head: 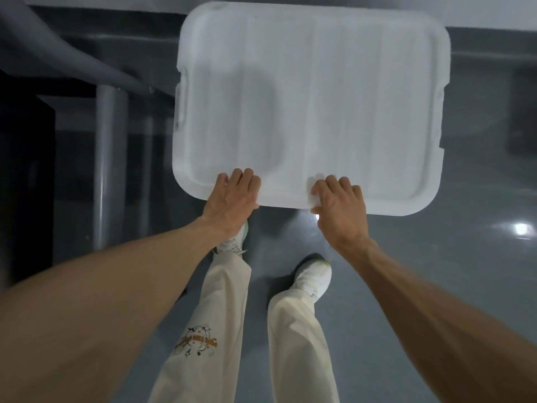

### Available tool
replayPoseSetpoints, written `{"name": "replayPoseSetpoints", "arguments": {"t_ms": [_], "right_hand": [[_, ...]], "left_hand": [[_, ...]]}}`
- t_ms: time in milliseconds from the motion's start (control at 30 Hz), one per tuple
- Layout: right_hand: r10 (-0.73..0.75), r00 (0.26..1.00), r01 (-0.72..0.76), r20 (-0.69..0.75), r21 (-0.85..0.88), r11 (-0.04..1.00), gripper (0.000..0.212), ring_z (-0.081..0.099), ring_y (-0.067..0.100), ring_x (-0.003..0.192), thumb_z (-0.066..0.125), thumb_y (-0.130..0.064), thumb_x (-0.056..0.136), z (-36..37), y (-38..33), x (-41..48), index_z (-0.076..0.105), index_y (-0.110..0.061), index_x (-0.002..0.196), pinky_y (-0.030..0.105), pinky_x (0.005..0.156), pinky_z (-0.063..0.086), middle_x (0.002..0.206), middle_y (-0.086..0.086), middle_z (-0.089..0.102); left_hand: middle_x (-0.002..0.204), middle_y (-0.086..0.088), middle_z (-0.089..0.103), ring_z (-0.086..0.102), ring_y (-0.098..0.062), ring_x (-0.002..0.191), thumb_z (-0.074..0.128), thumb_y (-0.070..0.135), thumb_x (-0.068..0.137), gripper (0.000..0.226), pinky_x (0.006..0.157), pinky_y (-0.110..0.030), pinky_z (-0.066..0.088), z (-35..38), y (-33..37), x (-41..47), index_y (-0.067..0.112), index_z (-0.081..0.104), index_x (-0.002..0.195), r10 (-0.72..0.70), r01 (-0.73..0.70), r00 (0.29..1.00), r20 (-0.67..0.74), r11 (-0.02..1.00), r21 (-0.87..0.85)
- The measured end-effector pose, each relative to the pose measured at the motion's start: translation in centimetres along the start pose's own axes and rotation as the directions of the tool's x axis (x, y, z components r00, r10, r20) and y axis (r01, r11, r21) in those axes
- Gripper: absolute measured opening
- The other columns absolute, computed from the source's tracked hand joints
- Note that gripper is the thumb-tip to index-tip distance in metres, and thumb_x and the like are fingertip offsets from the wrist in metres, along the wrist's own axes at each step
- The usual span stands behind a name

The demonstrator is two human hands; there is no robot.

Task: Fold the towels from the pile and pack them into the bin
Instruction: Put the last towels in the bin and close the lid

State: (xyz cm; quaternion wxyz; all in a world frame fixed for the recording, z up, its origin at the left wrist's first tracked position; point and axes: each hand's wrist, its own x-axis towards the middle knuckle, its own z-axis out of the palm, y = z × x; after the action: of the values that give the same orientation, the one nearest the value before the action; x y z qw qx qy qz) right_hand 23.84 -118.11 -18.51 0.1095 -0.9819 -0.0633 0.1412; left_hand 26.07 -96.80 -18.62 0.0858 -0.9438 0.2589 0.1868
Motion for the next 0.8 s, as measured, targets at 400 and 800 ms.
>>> {"name": "replayPoseSetpoints", "arguments": {"t_ms": [400, 800], "right_hand": [[0.126, 0.971, -0.105, 0.205, -0.109, 0.988, 0.03, 0.055, 0.026, 0.096, 0.047, -0.012, 0.088, -2.7, -2.3, 4.9, 0.063, -0.014, 0.113, 0.035, 0.088, 0.027, 0.109, 0.005, 0.061], [-0.158, 0.9, 0.097, 0.406, 0.166, 0.981, 0.061, 0.005, 0.021, 0.149, 0.044, -0.02, 0.098, -5.7, -10.8, 17.8, 0.021, -0.023, 0.154, 0.034, 0.12, 0.012, 0.163, 0.002, 0.005]], "left_hand": [[0.123, -0.004, 0.049, 0.05, -0.02, 0.107, 0.038, 0.018, 0.102, 0.024, 0.093, -0.035, 0.043, -2.0, -5.6, 0.8, 0.012, 0.049, 0.122, -0.187, 0.322, 0.943, 0.275, 0.719, -0.616], [0.086, -0.013, 0.062, 0.059, -0.025, 0.074, 0.047, 0.005, 0.09, 0.017, 0.061, -0.032, 0.047, -4.0, -15.9, 4.1, 0.0, 0.063, 0.089, -0.502, 0.676, 0.693, 0.518, 0.203, -0.708]]}}
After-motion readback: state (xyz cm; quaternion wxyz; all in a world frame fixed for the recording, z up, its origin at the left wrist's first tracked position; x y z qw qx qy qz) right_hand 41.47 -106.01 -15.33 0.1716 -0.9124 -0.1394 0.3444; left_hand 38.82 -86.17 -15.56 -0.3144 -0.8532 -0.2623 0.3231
